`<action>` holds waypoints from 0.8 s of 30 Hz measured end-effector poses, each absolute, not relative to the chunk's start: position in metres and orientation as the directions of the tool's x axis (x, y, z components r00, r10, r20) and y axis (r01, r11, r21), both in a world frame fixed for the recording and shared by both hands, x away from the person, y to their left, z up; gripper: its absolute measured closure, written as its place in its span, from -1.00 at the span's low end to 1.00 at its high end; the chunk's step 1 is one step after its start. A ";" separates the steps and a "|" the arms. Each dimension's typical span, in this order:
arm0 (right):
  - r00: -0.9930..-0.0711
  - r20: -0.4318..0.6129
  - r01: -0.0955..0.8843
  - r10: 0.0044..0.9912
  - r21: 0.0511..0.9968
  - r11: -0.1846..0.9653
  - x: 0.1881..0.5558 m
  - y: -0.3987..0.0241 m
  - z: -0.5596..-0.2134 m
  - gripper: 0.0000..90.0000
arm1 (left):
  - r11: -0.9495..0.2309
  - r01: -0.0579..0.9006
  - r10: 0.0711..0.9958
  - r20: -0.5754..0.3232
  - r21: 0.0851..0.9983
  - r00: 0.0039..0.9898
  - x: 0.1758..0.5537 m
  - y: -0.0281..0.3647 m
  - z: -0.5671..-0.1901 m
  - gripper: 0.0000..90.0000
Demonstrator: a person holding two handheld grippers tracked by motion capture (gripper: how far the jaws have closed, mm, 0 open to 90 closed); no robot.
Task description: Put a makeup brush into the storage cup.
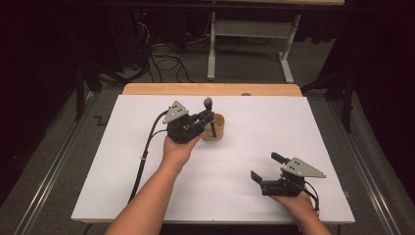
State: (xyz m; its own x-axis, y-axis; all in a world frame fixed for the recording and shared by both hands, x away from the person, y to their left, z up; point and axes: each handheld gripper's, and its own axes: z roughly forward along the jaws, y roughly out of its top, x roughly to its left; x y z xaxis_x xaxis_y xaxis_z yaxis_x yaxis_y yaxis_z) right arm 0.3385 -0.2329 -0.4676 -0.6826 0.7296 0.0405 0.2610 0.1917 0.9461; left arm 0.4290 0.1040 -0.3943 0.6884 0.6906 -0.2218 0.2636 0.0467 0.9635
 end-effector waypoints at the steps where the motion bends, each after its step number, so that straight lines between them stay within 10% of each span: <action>1: -0.684 0.039 0.255 0.729 0.948 0.188 0.339 -0.233 -0.468 -0.99 | 0.047 0.264 0.691 -0.222 0.963 0.688 0.429 0.104 -0.394 0.71; 24: -0.687 0.033 0.252 0.726 0.948 0.195 0.336 -0.232 -0.468 -0.99 | 0.037 0.256 0.725 -0.202 0.966 0.658 0.459 0.096 -0.390 0.71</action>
